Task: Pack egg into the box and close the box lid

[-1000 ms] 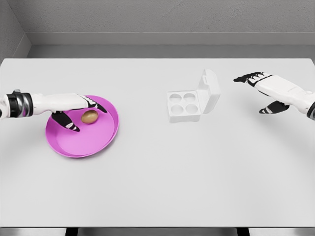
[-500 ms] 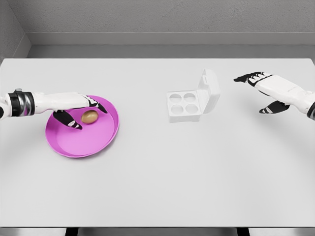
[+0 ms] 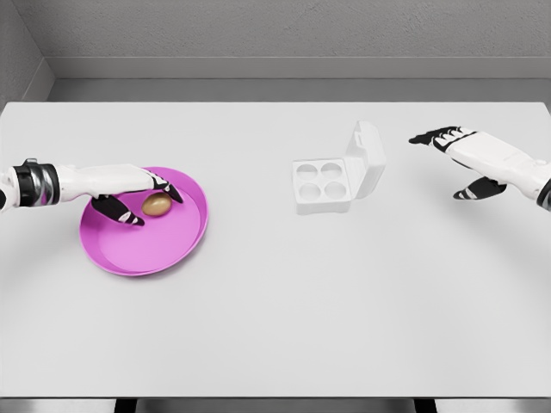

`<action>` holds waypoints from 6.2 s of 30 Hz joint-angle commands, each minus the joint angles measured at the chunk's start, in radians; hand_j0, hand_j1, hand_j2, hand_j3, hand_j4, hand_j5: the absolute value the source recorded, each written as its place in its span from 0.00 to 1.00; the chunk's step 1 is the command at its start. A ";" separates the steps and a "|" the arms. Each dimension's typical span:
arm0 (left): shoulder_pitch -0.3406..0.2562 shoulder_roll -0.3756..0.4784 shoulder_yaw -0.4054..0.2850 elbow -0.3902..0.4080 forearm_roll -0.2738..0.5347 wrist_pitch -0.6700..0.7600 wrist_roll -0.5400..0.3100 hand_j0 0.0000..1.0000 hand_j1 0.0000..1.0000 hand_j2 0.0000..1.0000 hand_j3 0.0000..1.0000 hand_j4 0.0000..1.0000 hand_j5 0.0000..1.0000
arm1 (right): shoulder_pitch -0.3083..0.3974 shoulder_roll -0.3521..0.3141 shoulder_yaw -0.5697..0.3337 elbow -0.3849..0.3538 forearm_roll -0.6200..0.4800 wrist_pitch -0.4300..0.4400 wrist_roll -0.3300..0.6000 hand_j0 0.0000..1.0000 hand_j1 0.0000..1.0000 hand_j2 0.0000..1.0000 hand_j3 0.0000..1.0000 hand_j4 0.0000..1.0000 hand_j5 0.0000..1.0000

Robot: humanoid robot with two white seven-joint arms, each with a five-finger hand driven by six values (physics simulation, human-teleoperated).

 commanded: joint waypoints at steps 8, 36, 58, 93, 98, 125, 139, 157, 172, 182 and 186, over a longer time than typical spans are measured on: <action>0.000 -0.002 0.004 0.008 0.006 0.001 0.002 0.65 0.65 0.65 0.65 0.65 0.65 | 0.000 -0.001 0.000 -0.001 -0.007 0.003 0.000 1.00 1.00 1.00 1.00 1.00 1.00; 0.008 -0.001 0.080 0.021 0.004 0.001 0.002 0.50 0.50 0.50 0.50 0.50 0.50 | 0.002 0.001 0.000 0.000 -0.007 0.003 0.000 1.00 1.00 1.00 1.00 1.00 1.00; 0.006 -0.065 0.168 0.022 0.006 0.001 0.002 0.49 0.49 0.49 0.49 0.49 0.49 | 0.002 0.001 0.001 0.002 -0.007 0.003 0.000 1.00 1.00 1.00 1.00 1.00 1.00; 0.000 -0.263 0.206 0.073 0.073 0.001 0.002 0.47 0.47 0.47 0.47 0.47 0.47 | 0.003 0.002 0.003 0.002 -0.007 0.003 0.000 1.00 1.00 1.00 1.00 1.00 1.00; -0.002 -0.278 0.208 0.079 0.082 0.001 0.002 0.47 0.47 0.47 0.47 0.47 0.47 | 0.003 0.002 0.003 0.002 -0.007 0.003 0.000 1.00 1.00 1.00 1.00 1.00 1.00; 0.005 -0.440 0.205 0.157 0.167 0.001 -0.003 0.46 0.46 0.46 0.46 0.46 0.46 | 0.003 0.004 0.012 0.002 -0.007 0.003 0.000 1.00 1.00 1.00 1.00 1.00 1.00; -0.006 -0.463 0.203 0.156 0.185 0.001 -0.007 0.46 0.46 0.46 0.46 0.46 0.46 | 0.003 0.010 0.013 0.002 -0.007 0.003 0.000 1.00 1.00 1.00 1.00 1.00 1.00; 0.011 -0.547 0.205 0.264 0.188 0.001 -0.007 0.46 0.46 0.46 0.46 0.46 0.46 | 0.003 0.010 0.015 0.002 -0.005 0.003 0.000 1.00 1.00 1.00 1.00 1.00 1.00; 0.038 -0.551 0.271 0.264 0.188 0.001 -0.081 0.46 0.46 0.46 0.46 0.46 0.46 | 0.003 0.010 0.015 0.002 -0.005 0.003 0.000 1.00 1.00 1.00 1.00 1.00 1.00; 0.051 -0.495 0.340 0.261 0.174 0.001 -0.086 1.00 1.00 1.00 1.00 1.00 1.00 | 0.005 0.017 0.018 0.002 -0.005 0.003 0.000 1.00 1.00 1.00 1.00 1.00 1.00; 0.052 -0.450 0.343 0.261 0.174 0.001 -0.086 1.00 1.00 1.00 1.00 1.00 1.00 | 0.003 0.019 0.021 0.002 -0.004 0.003 0.000 1.00 1.00 1.00 1.00 1.00 1.00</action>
